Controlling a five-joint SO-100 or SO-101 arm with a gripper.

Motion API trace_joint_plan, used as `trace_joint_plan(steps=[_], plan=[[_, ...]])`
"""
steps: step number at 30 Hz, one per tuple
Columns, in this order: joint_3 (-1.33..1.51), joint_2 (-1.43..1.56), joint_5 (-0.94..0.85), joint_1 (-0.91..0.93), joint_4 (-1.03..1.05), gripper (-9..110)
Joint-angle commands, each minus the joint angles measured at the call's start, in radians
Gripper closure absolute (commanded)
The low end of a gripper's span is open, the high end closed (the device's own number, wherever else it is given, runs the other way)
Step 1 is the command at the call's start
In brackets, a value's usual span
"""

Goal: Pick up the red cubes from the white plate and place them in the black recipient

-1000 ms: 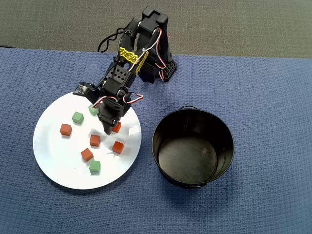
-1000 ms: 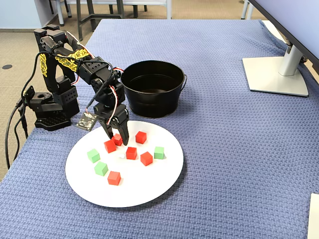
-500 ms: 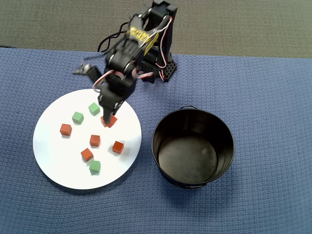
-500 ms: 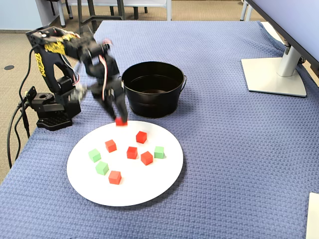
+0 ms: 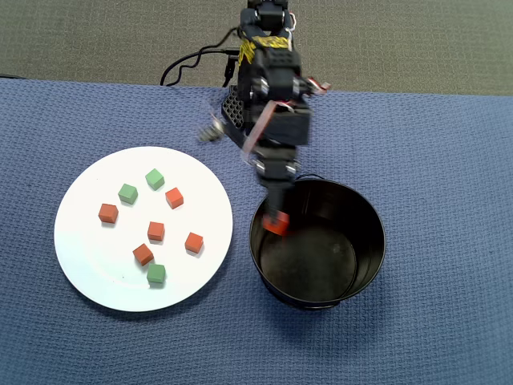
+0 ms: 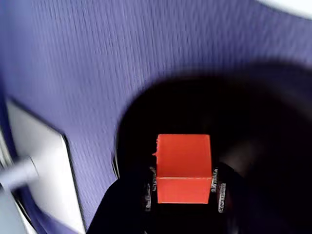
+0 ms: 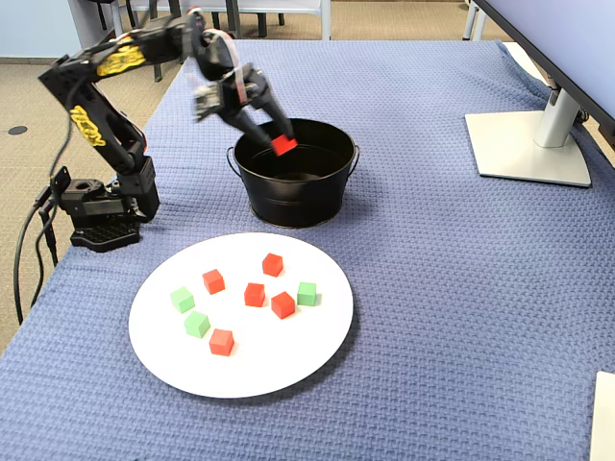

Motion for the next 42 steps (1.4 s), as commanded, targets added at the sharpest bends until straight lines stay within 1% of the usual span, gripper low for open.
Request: trace_joint_plan(steps=[1, 2, 3, 6, 10, 11, 12, 14, 16, 18, 23, 29, 33, 35, 42], plan=[[-0.152, -0.146, -0.044, -0.164, -0.026, 73], [-0.173, -0.166, -0.064, -0.184, -0.002, 65], [-0.184, -0.167, -0.078, -0.19, 0.02, 64], [-0.198, -0.121, -0.107, -0.133, 0.077, 65], [-0.241, -0.069, -0.173, 0.029, 0.233, 68], [-0.244, -0.058, -0.181, 0.084, 0.27, 71], [-0.242, -0.051, -0.187, 0.144, 0.299, 79], [-0.209, -0.04, -0.209, 0.273, 0.31, 88], [-0.149, -0.04, -0.229, 0.394, 0.255, 97], [-0.087, -0.055, -0.245, 0.497, 0.173, 101], [-0.028, -0.12, -0.316, 0.62, 0.1, 100], [-0.046, -0.267, -0.341, 0.66, 0.028, 101], [-0.066, -0.348, -0.336, 0.653, -0.003, 94], [-0.067, -0.368, -0.344, 0.644, -0.003, 86], [-0.121, -0.483, -0.347, 0.632, -0.015, 82]])
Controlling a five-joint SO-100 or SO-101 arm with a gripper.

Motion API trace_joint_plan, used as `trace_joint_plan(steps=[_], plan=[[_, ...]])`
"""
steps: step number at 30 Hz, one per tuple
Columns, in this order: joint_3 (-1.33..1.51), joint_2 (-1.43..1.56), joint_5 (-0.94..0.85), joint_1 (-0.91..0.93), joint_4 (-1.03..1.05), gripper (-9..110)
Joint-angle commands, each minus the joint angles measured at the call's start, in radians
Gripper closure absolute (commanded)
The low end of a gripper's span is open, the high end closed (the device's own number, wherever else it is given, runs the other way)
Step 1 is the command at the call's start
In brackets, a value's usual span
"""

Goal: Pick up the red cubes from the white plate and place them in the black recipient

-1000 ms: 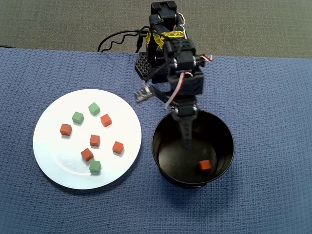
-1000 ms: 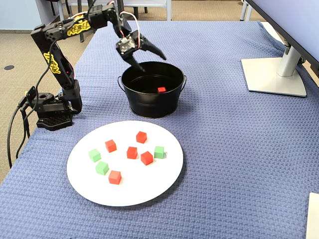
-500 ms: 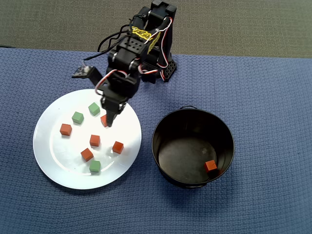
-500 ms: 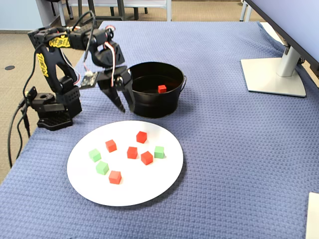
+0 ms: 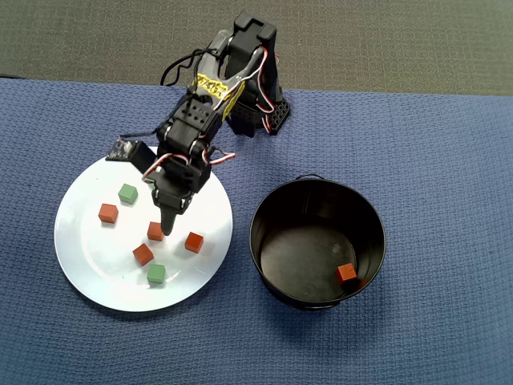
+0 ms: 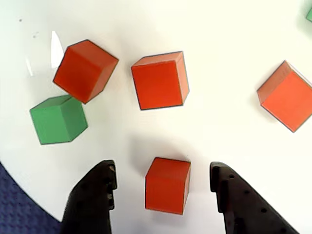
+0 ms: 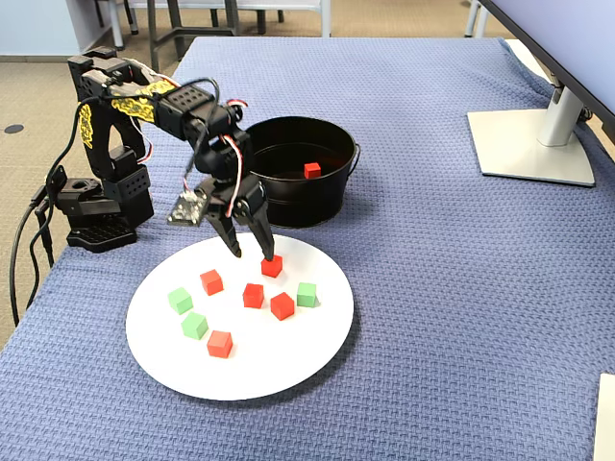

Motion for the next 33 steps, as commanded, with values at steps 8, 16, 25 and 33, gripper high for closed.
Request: trace_joint_plan(steps=[8, 16, 25, 33], plan=[[-0.152, -0.161, -0.023, -0.089, -0.025, 82], [-0.143, -0.183, 0.0, -0.179, -0.031, 83], [-0.138, -0.195, 0.005, -0.169, -0.044, 86], [-0.186, -0.259, -0.005, -0.135, -0.048, 88]])
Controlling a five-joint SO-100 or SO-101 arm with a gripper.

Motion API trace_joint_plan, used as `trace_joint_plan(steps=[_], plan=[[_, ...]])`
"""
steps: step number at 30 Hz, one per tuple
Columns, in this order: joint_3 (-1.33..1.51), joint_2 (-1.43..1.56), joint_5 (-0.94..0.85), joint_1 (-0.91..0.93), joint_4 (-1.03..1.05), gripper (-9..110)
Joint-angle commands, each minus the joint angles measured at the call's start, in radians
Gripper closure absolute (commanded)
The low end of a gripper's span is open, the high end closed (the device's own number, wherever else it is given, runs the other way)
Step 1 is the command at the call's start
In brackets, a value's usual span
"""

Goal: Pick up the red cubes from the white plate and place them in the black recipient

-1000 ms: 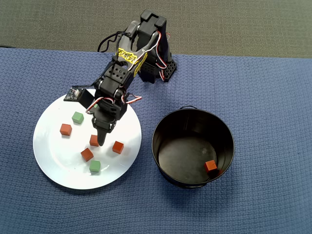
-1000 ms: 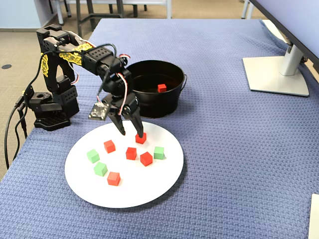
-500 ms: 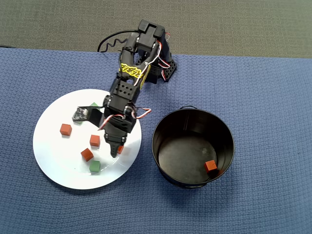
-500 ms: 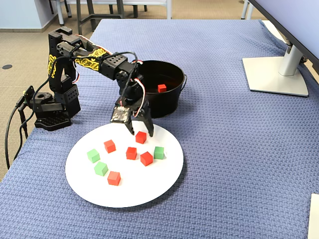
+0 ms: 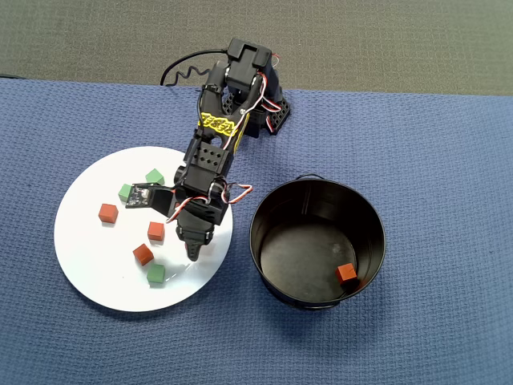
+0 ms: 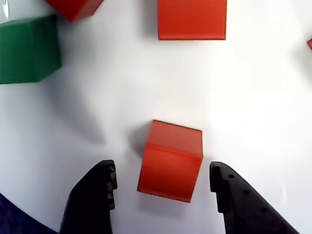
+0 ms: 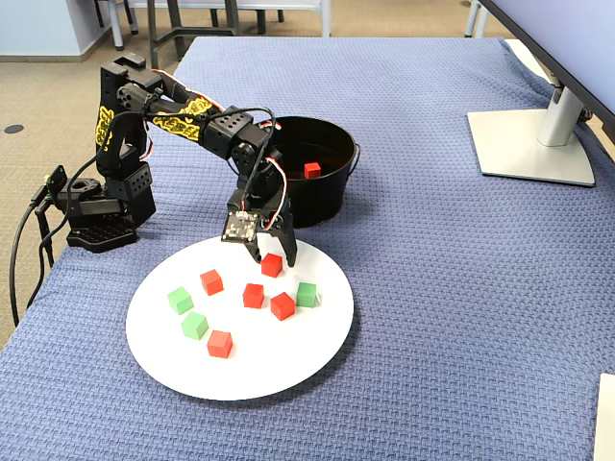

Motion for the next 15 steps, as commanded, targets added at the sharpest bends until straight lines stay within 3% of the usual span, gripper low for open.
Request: trace_joint_plan(steps=[1, 3, 15], plan=[[-0.072, 0.002, 0.005, 0.018, -0.018, 93], [-0.074, 0.002, 0.011, 0.021, -0.018, 101], [-0.067, 0.318, 0.072, 0.023, 0.118, 102]])
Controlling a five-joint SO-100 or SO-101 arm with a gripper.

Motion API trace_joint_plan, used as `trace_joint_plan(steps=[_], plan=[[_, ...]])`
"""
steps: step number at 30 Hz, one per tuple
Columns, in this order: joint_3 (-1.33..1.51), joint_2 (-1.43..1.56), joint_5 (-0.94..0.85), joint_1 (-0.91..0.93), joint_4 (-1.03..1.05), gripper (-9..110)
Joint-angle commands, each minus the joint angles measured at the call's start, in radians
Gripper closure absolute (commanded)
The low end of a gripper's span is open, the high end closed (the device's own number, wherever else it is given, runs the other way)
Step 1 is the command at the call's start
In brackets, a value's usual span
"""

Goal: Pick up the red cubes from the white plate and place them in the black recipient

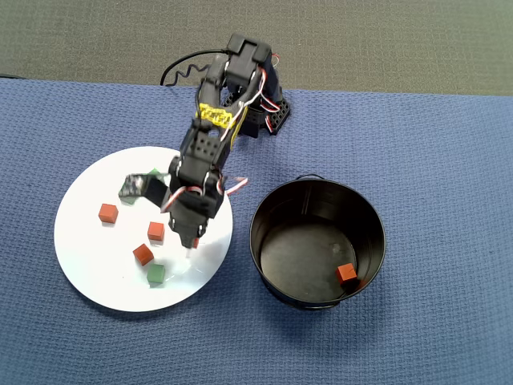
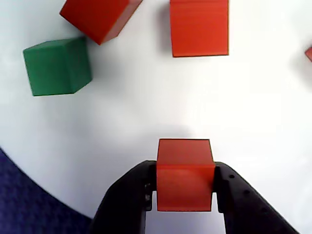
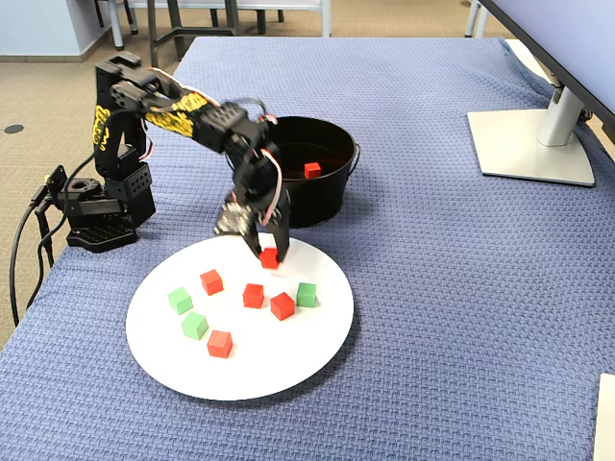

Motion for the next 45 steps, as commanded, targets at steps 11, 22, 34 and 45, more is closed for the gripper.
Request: trace_joint_plan(steps=[11, 22, 34, 45], plan=[[0.02, 0.606, 0.11, -0.311, 0.064, 102], [0.091, 0.489, 0.196, -0.696, 0.006, 68], [-0.084, 0.466, 0.008, -0.35, 0.213, 72], [0.054, 0.515, -0.509, 0.048, 0.218, 76]])
